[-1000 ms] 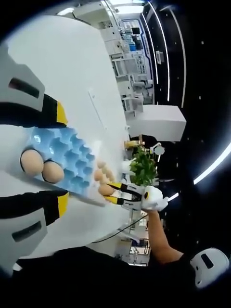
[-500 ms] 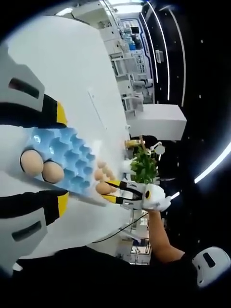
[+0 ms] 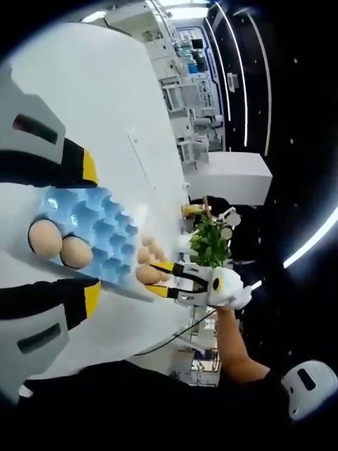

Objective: Place the egg into an empty slot of the egg tray after lifting it from the table, then release the egg inside the slot.

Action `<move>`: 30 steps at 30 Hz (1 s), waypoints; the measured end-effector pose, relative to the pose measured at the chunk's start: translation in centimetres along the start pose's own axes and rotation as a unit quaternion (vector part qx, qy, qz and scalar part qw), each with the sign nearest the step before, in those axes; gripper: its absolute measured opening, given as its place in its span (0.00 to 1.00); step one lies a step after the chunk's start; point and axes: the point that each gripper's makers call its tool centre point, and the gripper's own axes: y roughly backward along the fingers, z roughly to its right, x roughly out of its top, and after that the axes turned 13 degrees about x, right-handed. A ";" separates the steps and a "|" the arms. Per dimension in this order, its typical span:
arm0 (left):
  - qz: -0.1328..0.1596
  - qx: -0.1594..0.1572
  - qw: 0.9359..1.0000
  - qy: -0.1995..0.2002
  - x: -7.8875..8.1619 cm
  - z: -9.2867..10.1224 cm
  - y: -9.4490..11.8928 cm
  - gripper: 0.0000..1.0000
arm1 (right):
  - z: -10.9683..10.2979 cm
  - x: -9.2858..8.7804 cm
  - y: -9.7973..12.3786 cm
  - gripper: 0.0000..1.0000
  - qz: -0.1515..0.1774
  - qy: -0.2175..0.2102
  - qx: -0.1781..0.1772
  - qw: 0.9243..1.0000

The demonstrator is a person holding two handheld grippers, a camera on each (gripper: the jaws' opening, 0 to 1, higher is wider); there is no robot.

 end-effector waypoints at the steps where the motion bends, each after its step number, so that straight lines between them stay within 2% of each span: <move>1: -0.001 0.000 1.000 -0.001 0.0 0.0 0.0 0.51 | 0.0 0.2 -0.1 0.25 0.000 0.003 0.000 1.000; 12: -0.003 0.000 1.000 -0.001 -0.1 -0.1 0.1 0.51 | -0.1 2.2 -1.2 0.25 0.007 0.023 0.012 1.000; 30: 0.000 0.001 1.000 0.000 0.0 -0.3 0.1 0.50 | -0.3 4.5 -2.5 0.25 0.009 0.048 0.028 0.998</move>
